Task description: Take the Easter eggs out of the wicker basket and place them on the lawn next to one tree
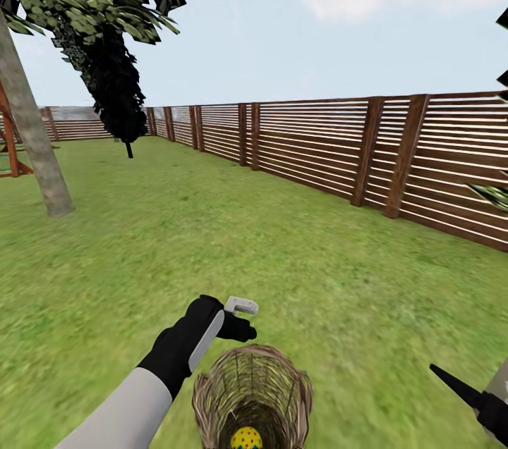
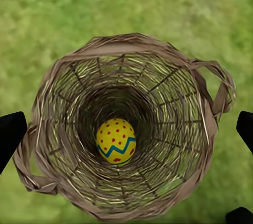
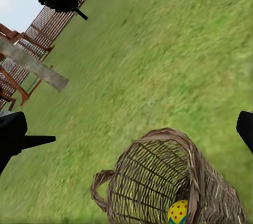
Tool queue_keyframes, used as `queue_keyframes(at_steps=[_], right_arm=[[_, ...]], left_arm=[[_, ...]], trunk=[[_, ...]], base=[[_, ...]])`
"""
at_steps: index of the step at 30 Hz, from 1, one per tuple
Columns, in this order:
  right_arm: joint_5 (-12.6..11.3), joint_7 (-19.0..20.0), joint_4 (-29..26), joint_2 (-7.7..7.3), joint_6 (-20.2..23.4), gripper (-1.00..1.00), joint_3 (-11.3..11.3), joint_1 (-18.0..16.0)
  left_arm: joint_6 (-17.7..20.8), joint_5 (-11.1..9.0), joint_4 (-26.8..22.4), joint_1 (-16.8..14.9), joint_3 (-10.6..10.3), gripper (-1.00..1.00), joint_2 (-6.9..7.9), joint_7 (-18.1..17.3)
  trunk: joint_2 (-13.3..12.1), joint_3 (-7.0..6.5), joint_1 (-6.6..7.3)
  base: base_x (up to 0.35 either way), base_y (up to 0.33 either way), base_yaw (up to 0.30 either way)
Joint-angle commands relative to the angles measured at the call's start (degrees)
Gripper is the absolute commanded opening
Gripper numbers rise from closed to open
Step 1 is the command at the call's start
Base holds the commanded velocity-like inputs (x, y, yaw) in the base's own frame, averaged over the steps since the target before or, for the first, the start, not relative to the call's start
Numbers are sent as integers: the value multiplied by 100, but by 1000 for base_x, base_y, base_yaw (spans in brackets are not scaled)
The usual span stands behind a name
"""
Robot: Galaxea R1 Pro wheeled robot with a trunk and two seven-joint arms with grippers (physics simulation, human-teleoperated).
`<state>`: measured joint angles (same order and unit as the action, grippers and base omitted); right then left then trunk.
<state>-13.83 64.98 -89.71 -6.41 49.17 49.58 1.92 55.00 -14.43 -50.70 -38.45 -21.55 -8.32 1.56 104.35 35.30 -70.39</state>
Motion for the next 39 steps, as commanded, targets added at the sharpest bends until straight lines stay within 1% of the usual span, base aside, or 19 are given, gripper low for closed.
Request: queue_keyframes(at_steps=[1, 6, 39], right_arm=[[-21, 10, -3, -1, 32, 100, 8, 1], [-23, 52, -10, -1, 24, 100, 38, 1], [-26, 67, -11, -1, 20, 100, 44, 1]], left_arm=[[20, -25, -1, -5, -7, 100, 0, 17], [1, -20, 3, -5, -7, 100, -8, 36], [-77, -10, -1, -5, -7, 100, -3, 47]], trunk=[[44, 23, -22], [245, 113, -132], [1568, 705, -857]], base=[[0, 0, 0], [0, 0, 0], [0, 0, 0]])
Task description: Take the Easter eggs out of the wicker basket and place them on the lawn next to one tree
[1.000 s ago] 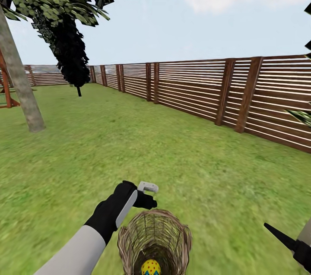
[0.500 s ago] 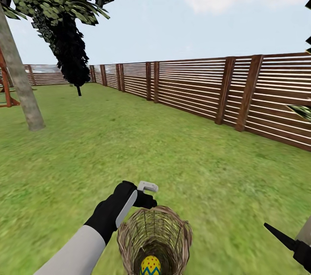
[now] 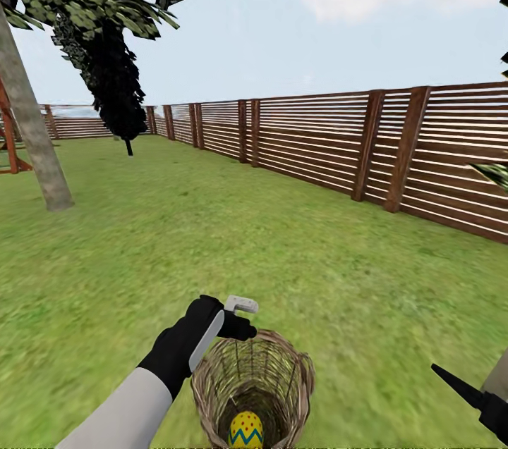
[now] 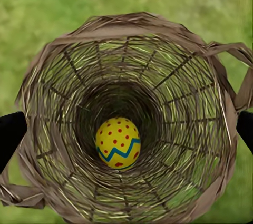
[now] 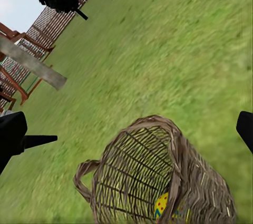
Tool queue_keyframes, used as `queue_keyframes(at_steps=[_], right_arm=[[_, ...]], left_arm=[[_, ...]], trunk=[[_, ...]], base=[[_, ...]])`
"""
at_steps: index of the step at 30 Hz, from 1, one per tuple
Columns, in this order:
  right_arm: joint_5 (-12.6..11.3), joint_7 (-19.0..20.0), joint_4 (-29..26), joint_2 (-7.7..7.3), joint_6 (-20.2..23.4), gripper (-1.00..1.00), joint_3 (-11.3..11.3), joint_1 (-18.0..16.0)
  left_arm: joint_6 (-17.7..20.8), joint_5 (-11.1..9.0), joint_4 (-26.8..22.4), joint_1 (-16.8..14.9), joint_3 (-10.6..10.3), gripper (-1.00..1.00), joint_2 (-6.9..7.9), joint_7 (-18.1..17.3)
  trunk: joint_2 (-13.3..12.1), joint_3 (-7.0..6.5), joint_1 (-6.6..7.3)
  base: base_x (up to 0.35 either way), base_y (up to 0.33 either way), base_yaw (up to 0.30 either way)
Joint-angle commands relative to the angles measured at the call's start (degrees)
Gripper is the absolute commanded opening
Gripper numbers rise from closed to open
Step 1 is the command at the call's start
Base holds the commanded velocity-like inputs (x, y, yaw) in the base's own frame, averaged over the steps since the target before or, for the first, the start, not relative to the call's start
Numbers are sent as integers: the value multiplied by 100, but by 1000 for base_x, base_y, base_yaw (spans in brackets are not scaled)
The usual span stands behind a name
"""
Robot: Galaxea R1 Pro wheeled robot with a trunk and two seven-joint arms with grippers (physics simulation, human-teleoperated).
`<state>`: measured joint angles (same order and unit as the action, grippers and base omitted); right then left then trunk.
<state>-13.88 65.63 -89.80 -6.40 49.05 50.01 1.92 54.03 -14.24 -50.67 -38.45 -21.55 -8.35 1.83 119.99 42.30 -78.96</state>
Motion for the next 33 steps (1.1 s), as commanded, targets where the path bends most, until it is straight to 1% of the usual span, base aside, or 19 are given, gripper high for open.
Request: queue_keyframes(at_steps=[1, 33], right_arm=[[-20, 2, -2, -2, 33, 100, 1, 1], [-17, -6, 6, -4, 35, 100, -9, 2]], left_arm=[[20, -28, -3, -4, -7, 100, 0, 19], [-21, -33, -4, -4, -7, 100, 0, 19]], trunk=[[44, 23, -22], [1327, 598, -725]], base=[[0, 0, 0], [0, 0, 0]])
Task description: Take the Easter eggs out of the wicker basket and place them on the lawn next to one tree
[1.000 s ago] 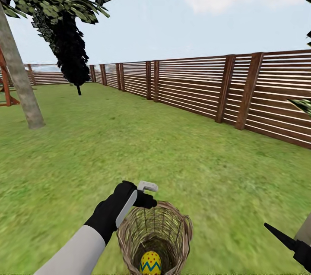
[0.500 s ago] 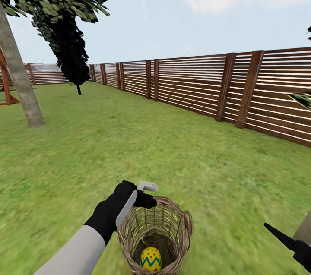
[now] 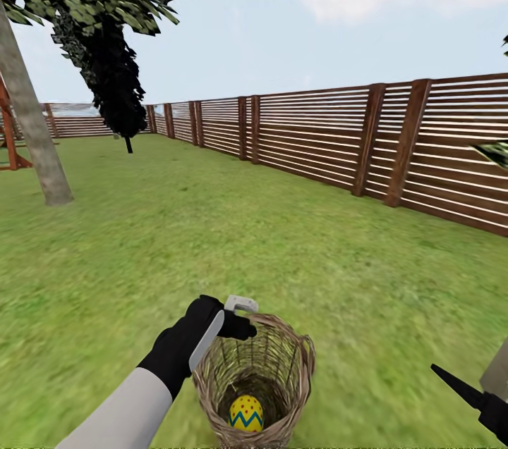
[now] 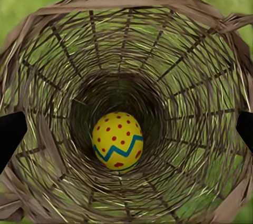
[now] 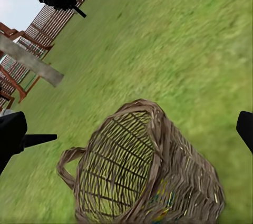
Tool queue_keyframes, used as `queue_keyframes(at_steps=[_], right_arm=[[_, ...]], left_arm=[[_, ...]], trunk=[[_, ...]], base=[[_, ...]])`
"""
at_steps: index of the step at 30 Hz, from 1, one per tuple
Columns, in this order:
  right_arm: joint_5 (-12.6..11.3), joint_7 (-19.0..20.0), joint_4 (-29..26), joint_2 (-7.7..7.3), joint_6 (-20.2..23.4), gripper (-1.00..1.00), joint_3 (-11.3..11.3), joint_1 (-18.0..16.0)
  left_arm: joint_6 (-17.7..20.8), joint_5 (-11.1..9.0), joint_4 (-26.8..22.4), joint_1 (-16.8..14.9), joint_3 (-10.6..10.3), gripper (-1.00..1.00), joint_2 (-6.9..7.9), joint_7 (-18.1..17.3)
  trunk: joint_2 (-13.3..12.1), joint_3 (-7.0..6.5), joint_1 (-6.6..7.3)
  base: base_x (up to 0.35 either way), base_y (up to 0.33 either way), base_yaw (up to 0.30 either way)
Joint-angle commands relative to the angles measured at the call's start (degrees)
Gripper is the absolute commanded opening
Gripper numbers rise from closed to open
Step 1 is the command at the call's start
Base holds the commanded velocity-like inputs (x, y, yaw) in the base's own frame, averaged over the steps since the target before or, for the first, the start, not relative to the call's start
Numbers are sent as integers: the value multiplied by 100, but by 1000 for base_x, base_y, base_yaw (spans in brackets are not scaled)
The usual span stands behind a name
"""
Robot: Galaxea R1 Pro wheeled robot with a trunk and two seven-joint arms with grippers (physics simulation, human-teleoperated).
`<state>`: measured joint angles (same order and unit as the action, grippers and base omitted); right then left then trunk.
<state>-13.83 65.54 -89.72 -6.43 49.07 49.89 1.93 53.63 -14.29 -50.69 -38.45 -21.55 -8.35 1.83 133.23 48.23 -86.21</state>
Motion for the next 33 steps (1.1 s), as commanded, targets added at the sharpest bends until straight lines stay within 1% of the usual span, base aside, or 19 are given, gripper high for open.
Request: queue_keyframes(at_steps=[1, 25, 33], right_arm=[[-22, 2, -2, -1, 32, 100, 2, 1], [-21, -2, -2, -3, 32, 100, 0, 1], [-20, -6, -2, 0, 32, 100, -8, 1]], left_arm=[[-7, -26, -3, -4, -7, 100, 0, 19], [-72, -4, -2, -4, -8, 100, 7, 23], [-72, -4, -1, -4, -7, 100, 9, 20]], trunk=[[44, 23, -22], [1001, 455, -546], [1012, 632, -567]], base=[[0, 0, 0], [0, 0, 0], [0, 0, 0]])
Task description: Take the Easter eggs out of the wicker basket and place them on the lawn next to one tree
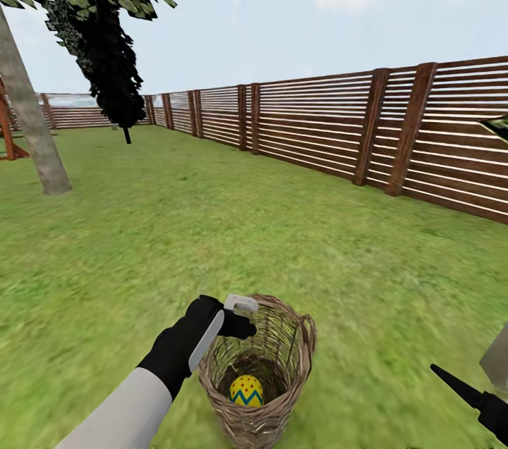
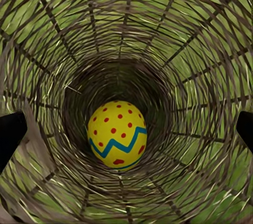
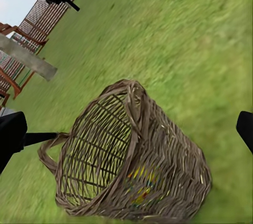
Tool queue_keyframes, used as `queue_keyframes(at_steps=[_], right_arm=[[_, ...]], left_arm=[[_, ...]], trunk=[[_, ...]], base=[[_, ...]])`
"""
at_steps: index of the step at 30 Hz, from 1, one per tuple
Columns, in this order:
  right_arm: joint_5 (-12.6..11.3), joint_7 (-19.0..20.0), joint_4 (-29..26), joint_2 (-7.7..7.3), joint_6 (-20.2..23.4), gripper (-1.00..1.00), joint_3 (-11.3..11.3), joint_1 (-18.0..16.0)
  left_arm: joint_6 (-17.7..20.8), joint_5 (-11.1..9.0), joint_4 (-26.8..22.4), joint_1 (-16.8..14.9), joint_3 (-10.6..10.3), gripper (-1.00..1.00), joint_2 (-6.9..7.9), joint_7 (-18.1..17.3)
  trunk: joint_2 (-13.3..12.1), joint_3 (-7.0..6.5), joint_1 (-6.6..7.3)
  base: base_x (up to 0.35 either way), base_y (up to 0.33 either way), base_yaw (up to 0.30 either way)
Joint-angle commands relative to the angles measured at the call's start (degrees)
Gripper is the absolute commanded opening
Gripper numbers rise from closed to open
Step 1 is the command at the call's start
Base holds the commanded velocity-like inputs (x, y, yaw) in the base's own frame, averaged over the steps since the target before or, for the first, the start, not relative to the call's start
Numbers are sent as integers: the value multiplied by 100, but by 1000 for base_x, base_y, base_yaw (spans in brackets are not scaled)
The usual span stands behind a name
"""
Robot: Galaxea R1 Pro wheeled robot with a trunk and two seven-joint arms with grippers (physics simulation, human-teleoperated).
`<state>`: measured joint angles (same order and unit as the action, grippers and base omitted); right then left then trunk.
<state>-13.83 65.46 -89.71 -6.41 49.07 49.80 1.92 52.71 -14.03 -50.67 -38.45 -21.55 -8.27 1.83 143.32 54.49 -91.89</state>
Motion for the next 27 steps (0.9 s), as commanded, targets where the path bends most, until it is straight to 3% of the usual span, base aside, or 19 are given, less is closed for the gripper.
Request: queue_keyframes(at_steps=[1, 27], right_arm=[[-20, 2, -3, -1, 32, 100, 2, 2], [-22, -26, -3, -9, 18, 100, -7, 2]], left_arm=[[20, -30, -3, -4, -9, 100, 0, 19], [-38, -30, -5, -4, -9, 100, -3, 19]], trunk=[[4, 28, -1], [39, 604, -68]], base=[[0, 0, 0], [0, 0, 0]])
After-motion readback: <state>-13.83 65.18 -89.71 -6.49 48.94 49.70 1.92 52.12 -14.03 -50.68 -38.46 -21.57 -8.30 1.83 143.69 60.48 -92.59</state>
